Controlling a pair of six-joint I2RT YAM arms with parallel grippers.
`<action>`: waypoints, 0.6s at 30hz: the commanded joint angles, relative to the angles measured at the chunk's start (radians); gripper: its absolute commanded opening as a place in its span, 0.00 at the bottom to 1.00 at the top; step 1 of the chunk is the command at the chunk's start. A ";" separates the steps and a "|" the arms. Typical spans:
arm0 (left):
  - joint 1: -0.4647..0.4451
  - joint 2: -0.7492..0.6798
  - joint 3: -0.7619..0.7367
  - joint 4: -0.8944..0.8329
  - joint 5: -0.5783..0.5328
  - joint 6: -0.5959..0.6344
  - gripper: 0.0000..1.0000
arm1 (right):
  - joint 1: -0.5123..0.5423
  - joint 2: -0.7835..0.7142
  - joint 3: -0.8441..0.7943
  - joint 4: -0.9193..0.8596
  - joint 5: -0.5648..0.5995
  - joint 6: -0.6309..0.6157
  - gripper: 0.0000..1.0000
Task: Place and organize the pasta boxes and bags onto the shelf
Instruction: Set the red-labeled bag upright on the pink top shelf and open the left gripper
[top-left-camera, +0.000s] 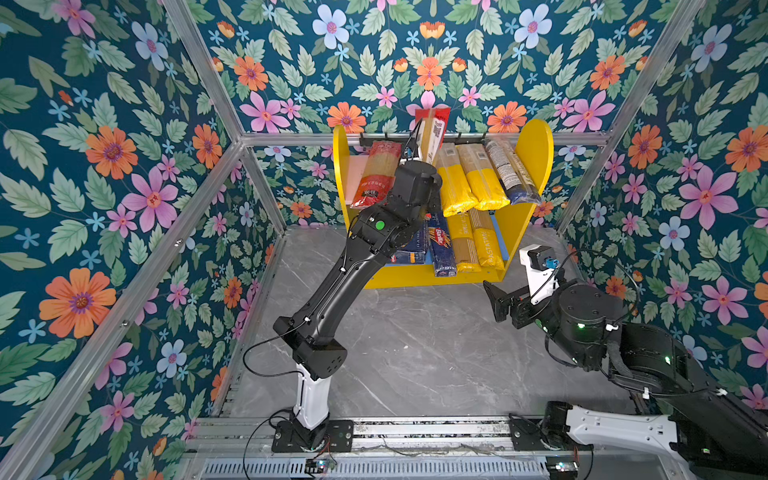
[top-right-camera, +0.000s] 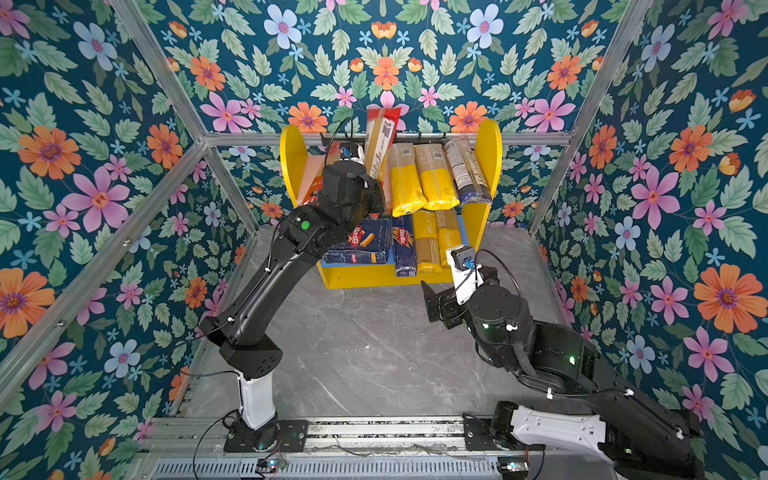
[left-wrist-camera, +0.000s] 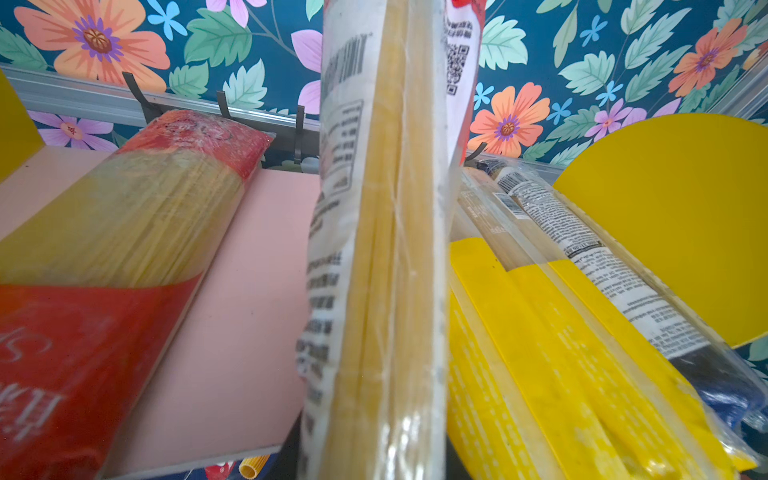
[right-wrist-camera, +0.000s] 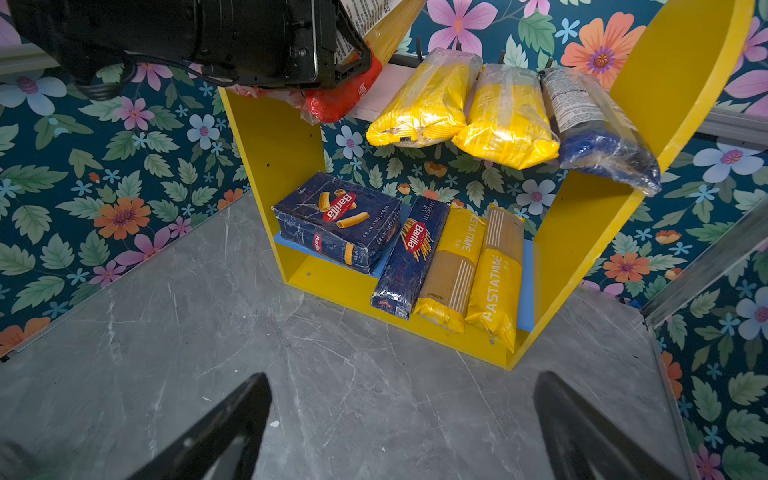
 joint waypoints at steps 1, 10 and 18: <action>0.001 -0.029 -0.032 0.209 -0.041 0.026 0.43 | 0.001 -0.026 -0.009 0.010 0.004 0.020 0.99; -0.002 -0.016 -0.032 0.238 -0.006 0.033 0.58 | 0.001 -0.046 -0.001 -0.024 0.005 0.032 0.99; -0.065 -0.077 -0.076 0.235 -0.028 0.078 0.65 | 0.001 -0.032 0.030 -0.063 0.008 0.052 0.99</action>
